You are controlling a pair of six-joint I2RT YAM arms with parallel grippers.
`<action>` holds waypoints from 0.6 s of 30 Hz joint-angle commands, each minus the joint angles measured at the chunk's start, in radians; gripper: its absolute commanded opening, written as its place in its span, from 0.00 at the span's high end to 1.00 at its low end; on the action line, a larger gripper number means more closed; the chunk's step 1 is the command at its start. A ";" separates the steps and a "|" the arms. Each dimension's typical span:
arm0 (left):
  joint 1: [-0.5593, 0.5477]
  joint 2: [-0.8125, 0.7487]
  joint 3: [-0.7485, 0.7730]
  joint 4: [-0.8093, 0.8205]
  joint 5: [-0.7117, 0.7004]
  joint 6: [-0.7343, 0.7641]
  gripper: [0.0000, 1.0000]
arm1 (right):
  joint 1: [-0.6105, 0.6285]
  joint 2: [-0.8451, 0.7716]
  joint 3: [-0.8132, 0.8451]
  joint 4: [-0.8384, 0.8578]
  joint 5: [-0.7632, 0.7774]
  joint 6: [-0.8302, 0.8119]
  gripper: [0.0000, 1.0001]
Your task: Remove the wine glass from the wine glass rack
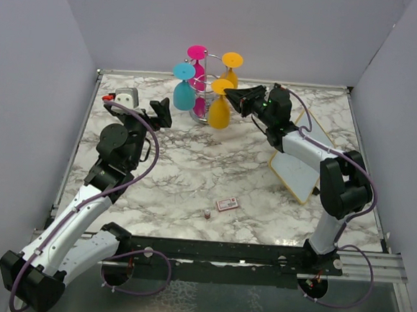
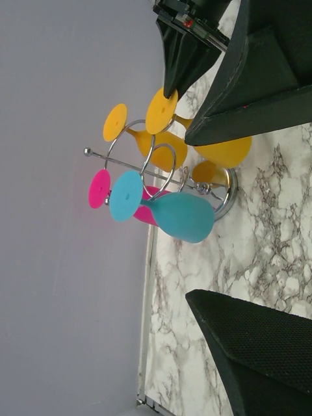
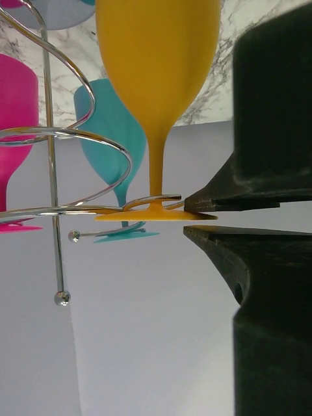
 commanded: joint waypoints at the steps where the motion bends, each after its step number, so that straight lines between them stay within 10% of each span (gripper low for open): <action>1: -0.007 0.001 0.028 0.007 -0.023 0.013 0.06 | 0.006 0.013 0.013 0.037 0.011 0.007 0.86; 18: -0.007 0.009 0.030 0.002 -0.021 0.010 0.07 | 0.015 -0.039 -0.021 0.046 -0.030 0.002 0.99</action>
